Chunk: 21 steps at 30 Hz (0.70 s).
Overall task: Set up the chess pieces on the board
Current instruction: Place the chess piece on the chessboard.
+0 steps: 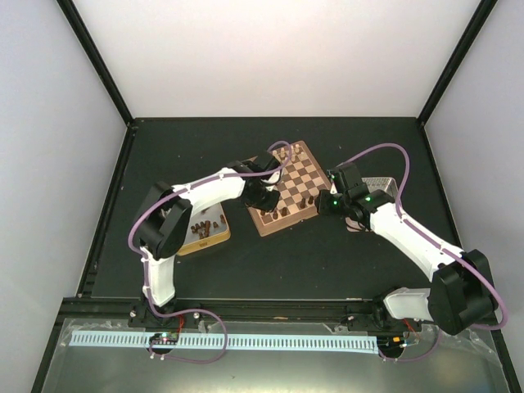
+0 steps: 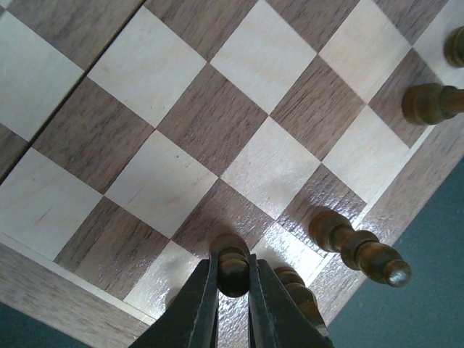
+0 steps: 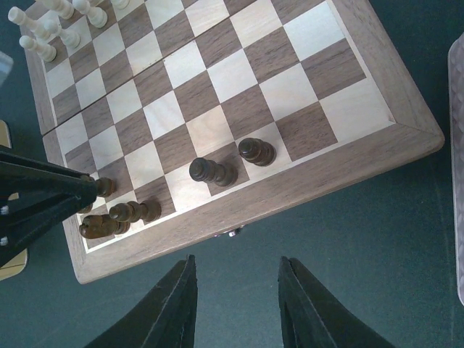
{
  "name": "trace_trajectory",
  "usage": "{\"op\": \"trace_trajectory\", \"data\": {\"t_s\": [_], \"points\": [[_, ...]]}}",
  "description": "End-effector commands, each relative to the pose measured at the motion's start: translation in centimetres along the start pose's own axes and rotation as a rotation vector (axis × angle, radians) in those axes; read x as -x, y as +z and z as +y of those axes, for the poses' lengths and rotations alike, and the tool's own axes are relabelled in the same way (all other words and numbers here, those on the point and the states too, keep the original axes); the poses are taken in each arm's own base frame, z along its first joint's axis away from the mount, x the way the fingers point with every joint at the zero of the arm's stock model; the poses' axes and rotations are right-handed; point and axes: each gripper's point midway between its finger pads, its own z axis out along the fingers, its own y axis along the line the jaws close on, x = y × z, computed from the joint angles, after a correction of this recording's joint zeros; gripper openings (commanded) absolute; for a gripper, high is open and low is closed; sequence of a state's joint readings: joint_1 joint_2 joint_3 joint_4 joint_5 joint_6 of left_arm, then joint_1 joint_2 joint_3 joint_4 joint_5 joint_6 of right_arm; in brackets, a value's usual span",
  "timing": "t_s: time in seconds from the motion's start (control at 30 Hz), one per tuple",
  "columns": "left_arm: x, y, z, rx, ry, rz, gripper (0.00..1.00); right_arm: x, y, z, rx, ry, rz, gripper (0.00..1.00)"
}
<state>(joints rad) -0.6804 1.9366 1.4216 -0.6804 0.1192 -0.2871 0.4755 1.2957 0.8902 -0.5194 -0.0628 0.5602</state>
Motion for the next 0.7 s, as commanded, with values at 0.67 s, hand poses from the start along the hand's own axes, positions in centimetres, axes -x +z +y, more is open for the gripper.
{"op": "trace_trajectory", "data": {"t_s": [0.67], "points": [[1.1, -0.53, -0.69, -0.003, 0.016, -0.002, 0.26, 0.1, -0.26, 0.06, 0.001, 0.003, -0.007, 0.32]]}}
